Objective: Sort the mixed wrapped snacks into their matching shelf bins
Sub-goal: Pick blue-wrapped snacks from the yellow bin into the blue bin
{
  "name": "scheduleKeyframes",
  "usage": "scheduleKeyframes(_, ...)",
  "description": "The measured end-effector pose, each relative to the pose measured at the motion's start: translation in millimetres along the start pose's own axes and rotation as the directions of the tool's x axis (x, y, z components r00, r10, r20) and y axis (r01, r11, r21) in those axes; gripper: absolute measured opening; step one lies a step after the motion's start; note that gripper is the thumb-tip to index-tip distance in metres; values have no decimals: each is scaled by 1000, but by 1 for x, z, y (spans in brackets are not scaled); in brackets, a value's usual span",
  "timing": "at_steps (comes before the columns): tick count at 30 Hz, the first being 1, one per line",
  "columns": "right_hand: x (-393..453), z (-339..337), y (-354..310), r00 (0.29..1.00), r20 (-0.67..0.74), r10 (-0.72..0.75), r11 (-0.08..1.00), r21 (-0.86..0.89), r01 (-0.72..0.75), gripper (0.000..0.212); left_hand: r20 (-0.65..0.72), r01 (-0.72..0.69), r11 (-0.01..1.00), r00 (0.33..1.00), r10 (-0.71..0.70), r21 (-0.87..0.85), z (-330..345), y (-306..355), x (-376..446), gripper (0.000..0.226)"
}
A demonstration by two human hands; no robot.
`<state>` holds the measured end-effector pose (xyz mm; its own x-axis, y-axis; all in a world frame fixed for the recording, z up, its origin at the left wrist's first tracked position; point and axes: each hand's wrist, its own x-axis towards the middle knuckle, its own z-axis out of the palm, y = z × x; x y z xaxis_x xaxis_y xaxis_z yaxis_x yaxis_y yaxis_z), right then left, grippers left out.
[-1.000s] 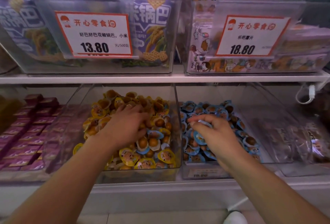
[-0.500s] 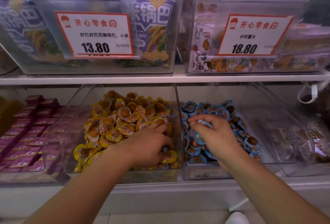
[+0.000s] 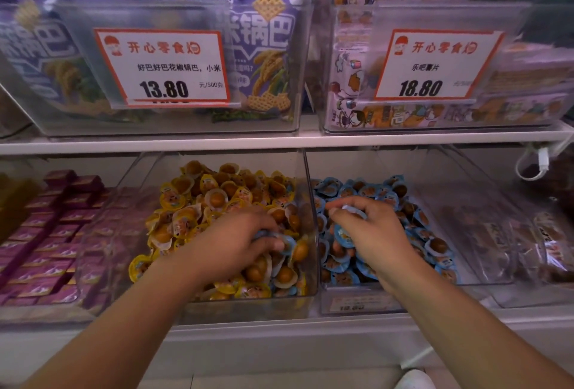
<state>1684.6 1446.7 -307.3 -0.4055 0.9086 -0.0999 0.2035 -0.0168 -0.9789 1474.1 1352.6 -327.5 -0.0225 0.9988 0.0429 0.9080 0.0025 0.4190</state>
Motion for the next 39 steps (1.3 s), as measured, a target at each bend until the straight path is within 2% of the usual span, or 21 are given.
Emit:
scheduleKeyframes(2,1,2,-5,998,-49,-32,999,24,34,17,-106,77,983,990,-95,-168,-12,-4,-3,12)
scheduleKeyframes(4,0,4,-13,993,-112,-46,991,119,60,17,-208,107,913,957,-202,-393,-23,3,-5,16)
scheduleKeyframes(5,-2,6,-17,991,-129,-44,983,169,66,15,-226,107,839,938,-264,-533,-27,11,-5,23)
scheduleKeyframes(7,-9,9,-26,992,-125,-9,959,281,44,12,-162,85,594,923,-350,-800,-33,31,-7,35)
scheduleKeyframes(8,-13,10,-31,994,-101,29,938,346,8,11,-138,64,505,925,-353,-861,-34,42,-7,36)
scheduleKeyframes(9,-17,12,-34,996,-51,78,913,404,-50,15,-153,33,489,929,-337,-872,-33,52,-8,33)
scheduleKeyframes(10,-22,14,-37,991,28,129,879,458,-128,22,-213,-5,555,926,-311,-832,-30,60,-9,28)
scheduleKeyframes(11,-27,15,-40,978,134,161,836,508,-207,29,-309,-49,673,912,-272,-738,-26,67,-9,22)
scheduleKeyframes(13,-37,14,-45,919,370,139,741,576,-344,40,-511,-119,888,848,-141,-443,-19,80,-9,14)
scheduleKeyframes(15,-41,9,-45,850,526,35,668,620,-412,47,-591,-154,964,807,-4,-217,-14,92,-5,22)
scheduleKeyframes(16,-41,5,-44,838,545,2,638,644,-421,48,-588,-137,981,808,32,-136,-11,96,-2,25)
scheduleKeyframes(19,-32,-12,-35,890,451,71,634,669,-389,34,-452,-39,999,891,42,16,-3,108,9,49)
scheduleKeyframes(21,-19,-26,-25,920,364,144,664,654,-362,25,-336,-85,996,939,69,-32,6,112,15,65)
scheduleKeyframes(23,-2,-39,-12,930,303,208,676,643,-361,23,-294,-140,989,948,119,-53,14,109,18,69)
scheduleKeyframes(27,32,-61,5,939,123,322,680,659,-320,18,-355,-121,981,933,60,-153,6,83,19,52)
scheduleKeyframes(29,50,-72,8,960,73,271,649,722,-238,21,-424,-126,967,906,21,-221,1,68,16,35)
scheduleKeyframes(31,63,-81,7,982,9,190,669,730,-136,16,-443,-113,959,896,-15,-260,1,53,12,23)
scheduleKeyframes(33,73,-82,9,976,-110,186,809,582,-89,18,-374,-78,957,927,-34,-279,1,38,6,22)
scheduleKeyframes(35,73,-77,10,963,-207,171,956,273,-111,15,-241,-45,973,971,-11,-226,1,27,-1,24)
scheduleKeyframes(38,64,-66,11,953,-302,-35,997,-81,11,18,26,-36,999,999,37,-30,1,13,-14,13)
scheduleKeyframes(39,60,-61,10,943,-319,-97,988,-148,52,17,123,-45,998,992,38,54,1,9,-19,23)
